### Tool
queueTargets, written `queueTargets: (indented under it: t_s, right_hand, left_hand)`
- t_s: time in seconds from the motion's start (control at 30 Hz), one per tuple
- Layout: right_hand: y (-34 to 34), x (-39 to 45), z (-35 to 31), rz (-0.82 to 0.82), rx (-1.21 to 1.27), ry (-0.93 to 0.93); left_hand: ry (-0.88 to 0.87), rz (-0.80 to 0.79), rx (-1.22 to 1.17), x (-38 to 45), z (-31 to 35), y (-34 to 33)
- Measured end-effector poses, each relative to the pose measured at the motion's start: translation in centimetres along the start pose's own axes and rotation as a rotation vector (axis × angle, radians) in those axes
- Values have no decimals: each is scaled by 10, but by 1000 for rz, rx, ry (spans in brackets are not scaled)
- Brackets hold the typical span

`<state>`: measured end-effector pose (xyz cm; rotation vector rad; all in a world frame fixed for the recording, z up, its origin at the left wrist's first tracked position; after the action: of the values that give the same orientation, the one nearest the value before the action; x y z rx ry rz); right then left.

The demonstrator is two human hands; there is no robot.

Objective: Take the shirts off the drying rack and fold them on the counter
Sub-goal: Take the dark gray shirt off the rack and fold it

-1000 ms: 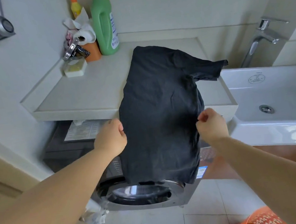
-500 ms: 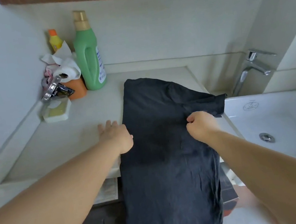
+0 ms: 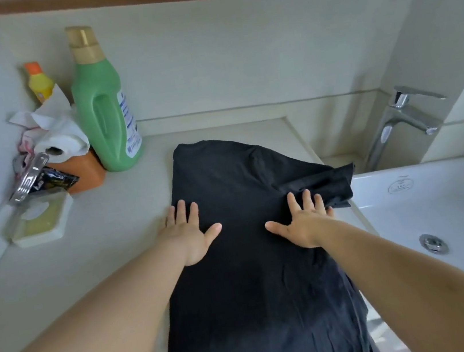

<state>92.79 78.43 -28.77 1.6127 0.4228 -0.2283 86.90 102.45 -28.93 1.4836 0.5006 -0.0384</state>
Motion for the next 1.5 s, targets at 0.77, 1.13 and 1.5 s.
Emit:
queueTargets:
  t_s: [0.77, 1.13, 1.5]
  right_hand:
    - [58, 109, 117, 89, 1266, -420]
    - [78, 112, 144, 343, 947, -324]
    - [93, 106, 145, 477, 872, -110]
  left_hand:
    - [-4, -184, -50, 72, 140, 27]
    - [-4, -176, -71, 76, 141, 34]
    - [-162, 35, -78, 146, 172, 57]
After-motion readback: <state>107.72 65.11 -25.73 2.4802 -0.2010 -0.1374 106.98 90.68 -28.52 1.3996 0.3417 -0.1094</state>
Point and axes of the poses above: each hand's wrist, its own x-axis towards the middle knuckle, its own y-axis out of the back of the hand, z = x × y, the point moved 9 cm from there along x, towards the middle knuckle, and after that the axes turned 1 degree about -x, right-handed, at the moved point
